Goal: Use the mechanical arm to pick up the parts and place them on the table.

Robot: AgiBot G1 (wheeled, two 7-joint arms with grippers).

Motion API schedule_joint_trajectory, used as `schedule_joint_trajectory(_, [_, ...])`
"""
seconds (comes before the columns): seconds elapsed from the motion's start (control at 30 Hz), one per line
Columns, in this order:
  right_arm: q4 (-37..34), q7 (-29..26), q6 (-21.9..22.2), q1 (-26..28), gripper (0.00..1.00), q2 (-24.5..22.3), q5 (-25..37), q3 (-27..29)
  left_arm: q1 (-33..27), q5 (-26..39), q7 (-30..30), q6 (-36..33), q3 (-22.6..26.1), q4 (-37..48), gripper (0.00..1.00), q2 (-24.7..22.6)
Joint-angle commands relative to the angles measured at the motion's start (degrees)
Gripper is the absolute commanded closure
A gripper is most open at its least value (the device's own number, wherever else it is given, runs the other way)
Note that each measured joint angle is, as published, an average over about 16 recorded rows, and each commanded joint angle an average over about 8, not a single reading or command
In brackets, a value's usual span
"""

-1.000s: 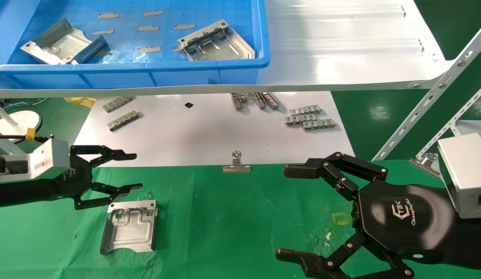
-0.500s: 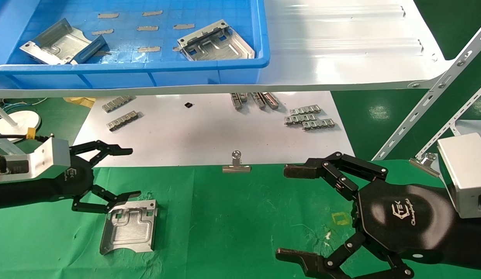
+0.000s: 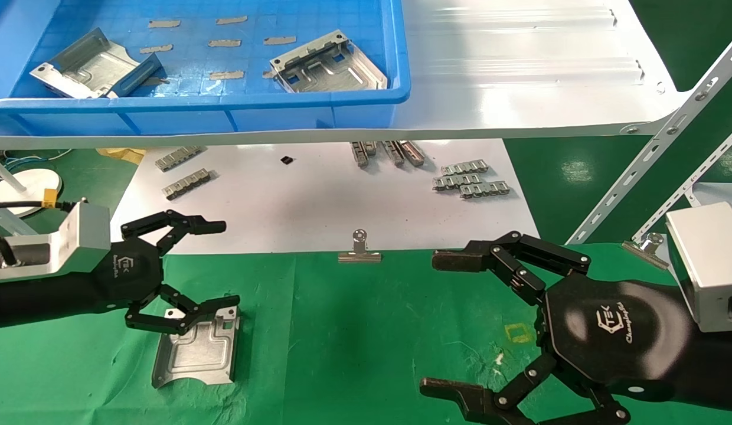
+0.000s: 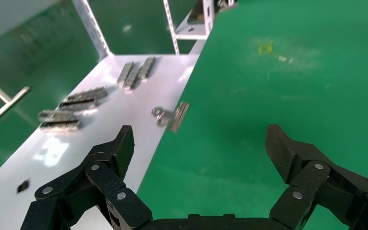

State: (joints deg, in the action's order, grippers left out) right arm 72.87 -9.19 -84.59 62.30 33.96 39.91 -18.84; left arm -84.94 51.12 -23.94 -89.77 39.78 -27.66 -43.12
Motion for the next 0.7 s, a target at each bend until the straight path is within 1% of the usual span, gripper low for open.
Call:
schedule_joint_trajectory(0.03, [0.0,0.0,0.0,0.0,0.00,0.0,0.0,0.0,1.1,-0.4,1.7,0.2,-1.1,-2.2,0.00,0.4])
schedule_joint_trajectory(0.7, [0.0,0.0,0.0,0.0,0.00,0.0,0.0,0.0,12.4,-4.9,18.4,2.2,-12.6,-24.4,0.00,4.3])
